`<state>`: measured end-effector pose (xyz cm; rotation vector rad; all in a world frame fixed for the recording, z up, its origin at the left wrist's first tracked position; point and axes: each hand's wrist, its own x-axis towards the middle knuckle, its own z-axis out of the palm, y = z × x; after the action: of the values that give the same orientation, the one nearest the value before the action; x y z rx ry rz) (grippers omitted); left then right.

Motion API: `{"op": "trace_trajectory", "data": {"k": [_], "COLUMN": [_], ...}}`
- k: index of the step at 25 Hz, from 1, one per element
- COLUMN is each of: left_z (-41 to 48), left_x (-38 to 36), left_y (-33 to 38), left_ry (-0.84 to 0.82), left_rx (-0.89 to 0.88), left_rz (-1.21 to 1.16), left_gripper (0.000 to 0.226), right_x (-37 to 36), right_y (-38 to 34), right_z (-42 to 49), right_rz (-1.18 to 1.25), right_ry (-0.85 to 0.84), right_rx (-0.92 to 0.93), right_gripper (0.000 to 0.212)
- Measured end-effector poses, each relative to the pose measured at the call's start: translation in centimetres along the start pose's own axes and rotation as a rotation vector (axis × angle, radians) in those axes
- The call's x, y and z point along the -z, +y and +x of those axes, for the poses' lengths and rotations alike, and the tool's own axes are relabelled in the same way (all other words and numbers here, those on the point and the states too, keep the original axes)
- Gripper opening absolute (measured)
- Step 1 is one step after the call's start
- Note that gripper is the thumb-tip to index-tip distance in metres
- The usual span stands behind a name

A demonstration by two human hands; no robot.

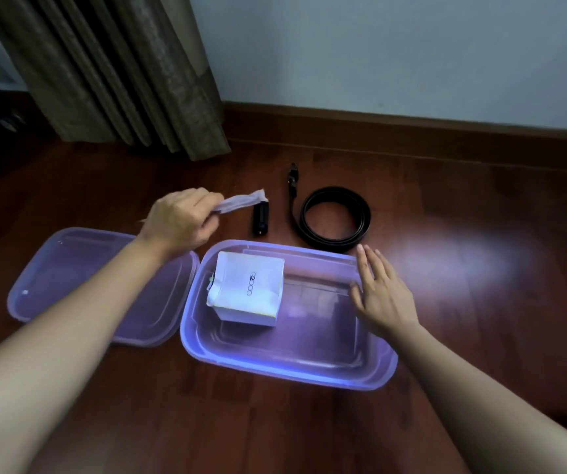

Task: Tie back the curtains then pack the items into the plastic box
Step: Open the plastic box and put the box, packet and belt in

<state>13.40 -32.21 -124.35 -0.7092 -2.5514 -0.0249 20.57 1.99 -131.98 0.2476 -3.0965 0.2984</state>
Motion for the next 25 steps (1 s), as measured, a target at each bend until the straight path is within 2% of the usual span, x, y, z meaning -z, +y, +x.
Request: {"op": "trace_trajectory", "data": {"k": [2, 5, 8, 10, 13, 15, 19, 21, 23, 25], "left_z": [-1.1, -3.6, -6.7, -7.4, -6.1, -5.5, -4.6, -4.9, -5.9, -7.0], "left_x": [3.2, 5.5, 4.0, 3.0, 1.8, 1.0, 1.0, 1.3, 0.5, -0.7], "left_y": [3.0, 7.8, 12.3, 14.1, 14.8, 15.1, 15.8, 15.4, 14.9, 14.5], "left_ry": [0.029, -0.183, -0.443, -0.614, -0.872, -0.975, -1.024, -0.835, -0.648, -0.561], "left_rx": [-0.069, -0.216, -0.420, -0.484, -0.288, -0.206, -0.307, -0.429, -0.541, -0.566], "left_rz": [-0.196, -0.472, -0.345, -0.200, -0.147, -0.101, -0.008, 0.014, 0.049, -0.006], "left_gripper": [0.024, 0.026, 0.021, 0.014, 0.014, 0.025, 0.026, 0.023, 0.031, 0.029], "right_x": [0.0, -0.1, -0.2, -0.1, -0.1, -0.1, -0.1, -0.1, -0.2, -0.2], "right_y": [0.0, 0.2, 0.3, 0.2, 0.3, 0.4, 0.3, 0.3, 0.3, 0.4], "right_z": [0.0, 0.2, 0.1, 0.2, 0.2, 0.2, 0.1, 0.2, 0.1, 0.1], "right_rz": [0.006, -0.011, -0.020, -0.018, -0.013, -0.011, 0.001, -0.002, -0.003, 0.005], "right_ry": [-0.006, -0.042, -0.060, -0.069, -0.077, -0.083, -0.073, -0.084, -0.089, -0.082], "right_rx": [0.002, 0.003, -0.010, -0.010, -0.016, -0.011, -0.017, -0.005, -0.003, -0.009], "right_gripper": [0.070, 0.077, 0.080, 0.081, 0.081, 0.081, 0.081, 0.082, 0.083, 0.082]}}
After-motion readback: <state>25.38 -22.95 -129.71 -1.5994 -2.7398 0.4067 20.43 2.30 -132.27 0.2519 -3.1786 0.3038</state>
